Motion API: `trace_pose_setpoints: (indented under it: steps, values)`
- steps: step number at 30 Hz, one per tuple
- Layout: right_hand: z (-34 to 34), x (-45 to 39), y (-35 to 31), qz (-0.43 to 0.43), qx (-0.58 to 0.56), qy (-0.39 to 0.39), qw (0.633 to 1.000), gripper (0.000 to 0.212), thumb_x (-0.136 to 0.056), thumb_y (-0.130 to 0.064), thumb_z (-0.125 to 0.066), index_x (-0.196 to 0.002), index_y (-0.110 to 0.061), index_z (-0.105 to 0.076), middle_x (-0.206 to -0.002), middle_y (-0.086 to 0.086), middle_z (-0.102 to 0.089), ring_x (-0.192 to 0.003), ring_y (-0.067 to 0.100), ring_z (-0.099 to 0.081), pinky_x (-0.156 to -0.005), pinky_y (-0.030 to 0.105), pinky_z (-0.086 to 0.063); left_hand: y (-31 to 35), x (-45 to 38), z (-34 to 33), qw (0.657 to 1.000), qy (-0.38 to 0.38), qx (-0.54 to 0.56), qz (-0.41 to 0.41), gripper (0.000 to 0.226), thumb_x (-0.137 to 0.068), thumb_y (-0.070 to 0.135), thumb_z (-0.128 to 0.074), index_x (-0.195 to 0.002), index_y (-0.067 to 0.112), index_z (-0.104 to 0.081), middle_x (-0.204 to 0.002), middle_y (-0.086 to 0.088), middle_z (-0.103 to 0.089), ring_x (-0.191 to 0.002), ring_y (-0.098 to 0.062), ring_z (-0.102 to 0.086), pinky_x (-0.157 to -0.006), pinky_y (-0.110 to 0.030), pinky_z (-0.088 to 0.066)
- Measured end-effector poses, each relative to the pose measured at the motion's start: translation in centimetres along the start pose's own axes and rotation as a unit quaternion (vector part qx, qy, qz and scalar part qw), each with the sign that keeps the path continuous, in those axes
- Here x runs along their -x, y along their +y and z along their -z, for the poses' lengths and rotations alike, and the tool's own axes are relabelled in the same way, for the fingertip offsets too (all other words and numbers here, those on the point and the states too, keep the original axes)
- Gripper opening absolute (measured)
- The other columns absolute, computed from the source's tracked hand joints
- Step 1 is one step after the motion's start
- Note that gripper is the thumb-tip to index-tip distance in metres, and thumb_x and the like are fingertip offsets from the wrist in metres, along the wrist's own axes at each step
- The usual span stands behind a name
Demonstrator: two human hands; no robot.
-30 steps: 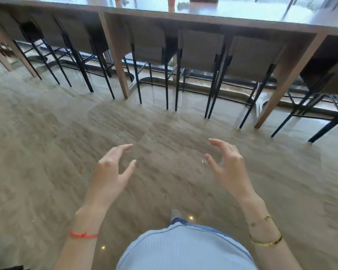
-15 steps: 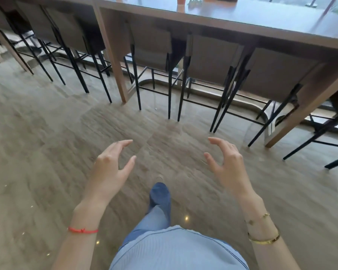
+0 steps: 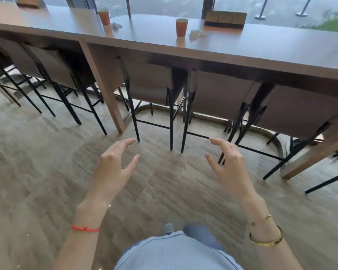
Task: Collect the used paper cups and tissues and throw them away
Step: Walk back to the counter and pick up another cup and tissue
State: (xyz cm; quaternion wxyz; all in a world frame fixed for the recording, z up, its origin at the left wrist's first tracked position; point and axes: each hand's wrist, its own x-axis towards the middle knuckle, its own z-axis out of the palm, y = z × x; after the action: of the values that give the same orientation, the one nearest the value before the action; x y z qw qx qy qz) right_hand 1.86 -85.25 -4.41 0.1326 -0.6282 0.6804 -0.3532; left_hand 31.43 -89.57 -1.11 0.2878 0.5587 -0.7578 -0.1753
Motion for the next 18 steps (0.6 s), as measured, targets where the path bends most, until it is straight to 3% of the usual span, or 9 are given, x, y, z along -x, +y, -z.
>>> trace_pose_setpoints:
  steps: [6, 11, 15, 18]
  values:
    - [-2.4, -8.9, 1.9, -0.017, 0.007, 0.005, 1.000, 0.041, -0.090, -0.029, -0.063, -0.129, -0.026, -0.051, -0.117, -0.017, -0.054, -0.120, 0.001, -0.045, -0.099, 0.011, -0.028, -2.1, -10.0, -1.5, 1.000, -0.013, 0.000, -0.006, 0.041, -0.087, 0.023, -0.068, -0.128, 0.020, -0.060, -0.121, 0.009, -0.062, -0.113, -0.005, -0.056, -0.094, 0.004, -0.026]
    - [-4.5, -17.9, 4.2, -0.014, 0.005, 0.007, 1.000, 0.042, -0.089, -0.029, -0.063, -0.130, -0.025, -0.052, -0.118, -0.016, -0.054, -0.118, -0.005, -0.040, -0.096, 0.002, -0.023, -3.6, -19.3, -4.0, 1.000, -0.010, 0.006, -0.015, 0.043, -0.088, 0.026, -0.067, -0.130, 0.022, -0.058, -0.123, 0.010, -0.062, -0.116, -0.003, -0.055, -0.097, -0.006, -0.034]
    - [-5.2, -27.0, 5.9, 0.007, 0.014, 0.012, 1.000, 0.043, -0.090, -0.027, -0.064, -0.131, -0.023, -0.052, -0.123, -0.011, -0.057, -0.122, 0.003, -0.043, -0.100, 0.011, -0.026, -4.2, -28.1, -5.9, 1.000, 0.004, 0.008, -0.028, 0.045, -0.088, 0.025, -0.067, -0.132, 0.020, -0.056, -0.124, 0.007, -0.062, -0.117, -0.004, -0.055, -0.099, -0.004, -0.031]
    - [-5.0, -34.6, 6.7, 0.015, 0.020, 0.018, 1.000, 0.043, -0.090, -0.028, -0.063, -0.131, -0.021, -0.053, -0.124, -0.009, -0.059, -0.123, 0.008, -0.045, -0.097, 0.004, -0.022, -4.1, -35.0, -7.2, 0.999, 0.019, 0.012, -0.027, 0.047, -0.089, 0.028, -0.066, -0.134, 0.023, -0.054, -0.125, 0.009, -0.061, -0.117, -0.002, -0.054, -0.099, -0.012, -0.037]
